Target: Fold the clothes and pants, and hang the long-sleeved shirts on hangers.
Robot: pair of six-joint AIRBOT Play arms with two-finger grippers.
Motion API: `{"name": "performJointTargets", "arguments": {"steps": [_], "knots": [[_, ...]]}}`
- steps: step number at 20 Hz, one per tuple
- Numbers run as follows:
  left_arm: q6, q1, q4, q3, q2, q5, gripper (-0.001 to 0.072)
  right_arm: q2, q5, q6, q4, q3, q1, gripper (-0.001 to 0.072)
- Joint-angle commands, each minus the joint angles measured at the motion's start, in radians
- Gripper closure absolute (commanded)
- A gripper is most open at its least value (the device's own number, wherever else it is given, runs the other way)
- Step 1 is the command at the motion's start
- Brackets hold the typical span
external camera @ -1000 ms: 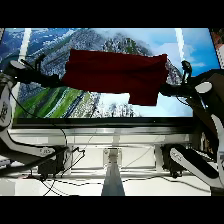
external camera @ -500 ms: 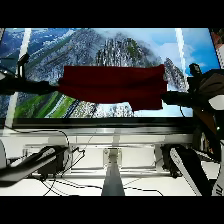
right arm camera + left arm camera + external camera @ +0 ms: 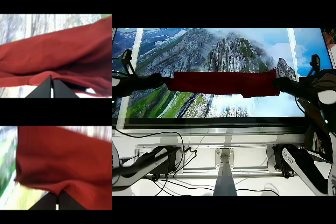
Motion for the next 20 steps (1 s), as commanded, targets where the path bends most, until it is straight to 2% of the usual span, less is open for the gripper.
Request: {"name": "performJointTargets", "arguments": {"steps": [1, 3, 5, 10, 11, 12, 13, 14, 16, 20], "knots": [[-0.024, -0.08, -0.072, -0.001, -0.096, 0.271, 0.0695, -0.194, -0.242, 0.003, 0.026, 0.06, 0.097, 0.0704], [-0.024, -0.124, -0.072, 0.0, -0.166, 0.404, 0.0694, -0.321, -0.355, 0.004, 0.026, 0.131, 0.136, 0.0704], [-0.024, -0.138, -0.09, 0.016, -0.23, 0.482, 0.0694, -0.43, -0.385, 0.005, 0.026, 0.217, 0.137, 0.0704], [-0.024, -0.133, -0.143, 0.068, -0.355, 0.504, 0.0693, -0.592, -0.405, 0.005, 0.023, 0.363, 0.136, 0.0702], [-0.024, -0.134, -0.143, 0.068, -0.368, 0.502, 0.0671, -0.603, -0.425, 0.004, 0.021, 0.364, 0.136, 0.0701], [-0.023, -0.133, -0.142, 0.068, -0.374, 0.494, 0.0462, -0.609, -0.43, 0.003, 0.015, 0.364, 0.136, 0.055], [-0.023, -0.133, -0.14, 0.068, -0.372, 0.483, 0.0082, -0.61, -0.435, 0.003, 0.0, 0.364, 0.136, 0.0239], [-0.017, -0.13, -0.135, 0.068, -0.368, 0.468, -0.0004, -0.61, -0.43, 0.003, -0.011, 0.364, 0.136, 0.0119], [0.02, -0.119, -0.104, 0.071, -0.358, 0.411, -0.0009, -0.609, -0.411, 0.003, -0.032, 0.364, 0.136, 0.012], [0.018, -0.042, -0.006, 0.078, -0.352, 0.226, -0.0005, -0.609, -0.37, 0.003, -0.034, 0.364, 0.136, 0.0121]]}}
